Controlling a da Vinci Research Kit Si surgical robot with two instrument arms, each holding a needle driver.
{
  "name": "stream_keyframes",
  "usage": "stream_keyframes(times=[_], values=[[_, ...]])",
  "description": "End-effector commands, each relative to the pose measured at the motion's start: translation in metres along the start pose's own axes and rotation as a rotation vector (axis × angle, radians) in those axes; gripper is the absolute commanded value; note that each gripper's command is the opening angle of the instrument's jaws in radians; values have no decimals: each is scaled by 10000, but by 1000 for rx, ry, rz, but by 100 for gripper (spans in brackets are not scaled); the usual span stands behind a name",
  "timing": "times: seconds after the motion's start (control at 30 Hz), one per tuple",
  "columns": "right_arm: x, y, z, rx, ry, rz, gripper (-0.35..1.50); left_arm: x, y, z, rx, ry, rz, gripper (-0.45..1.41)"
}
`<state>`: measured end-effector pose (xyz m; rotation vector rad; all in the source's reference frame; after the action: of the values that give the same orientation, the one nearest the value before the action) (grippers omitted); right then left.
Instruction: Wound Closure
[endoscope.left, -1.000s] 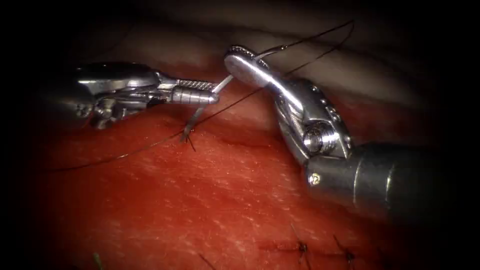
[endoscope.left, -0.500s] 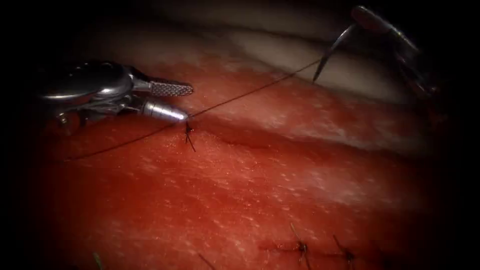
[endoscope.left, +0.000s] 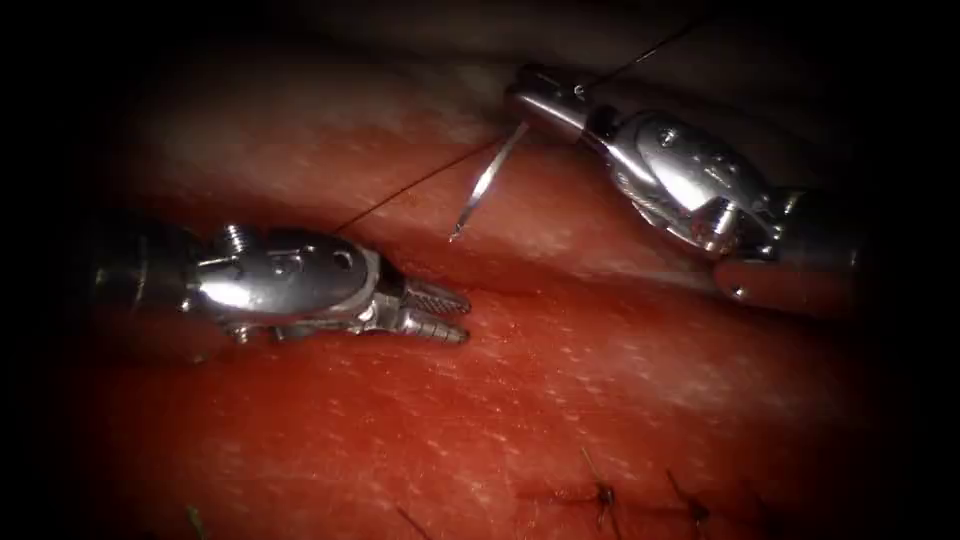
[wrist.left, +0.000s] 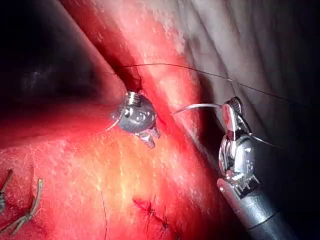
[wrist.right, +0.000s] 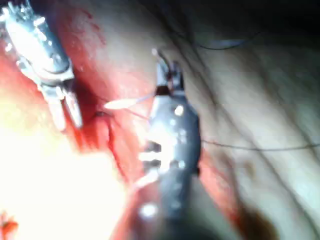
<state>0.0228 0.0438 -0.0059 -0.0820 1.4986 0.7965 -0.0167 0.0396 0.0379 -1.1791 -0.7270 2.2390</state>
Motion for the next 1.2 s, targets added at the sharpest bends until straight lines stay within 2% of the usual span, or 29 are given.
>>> stream_keyframes(times=[0.03,0.07,0.17,0.33,0.4,0.47,0.67,1.2], values=[[-7,1,12,19,-9,-36,-35,-18,-8,16,23,-34,8,2],[-9,0,13,34,-13,-63,-35,-31,-17,22,43,-69,17,5],[-13,-4,15,78,-49,-146,-35,-54,-31,28,64,-96,17,7],[-23,-14,26,134,-118,-245,-35,-62,-24,28,73,-111,1,10],[-27,-19,32,154,-119,-285,-35,-66,-18,29,78,-117,1,12],[-31,-24,40,167,-109,-392,-35,-68,-9,28,76,-123,-1,14],[-30,-27,36,177,-99,-521,-35,-90,-6,28,74,-139,-16,17],[-50,-46,34,182,-86,-592,-35,-92,-10,21,69,-142,-26,22]])
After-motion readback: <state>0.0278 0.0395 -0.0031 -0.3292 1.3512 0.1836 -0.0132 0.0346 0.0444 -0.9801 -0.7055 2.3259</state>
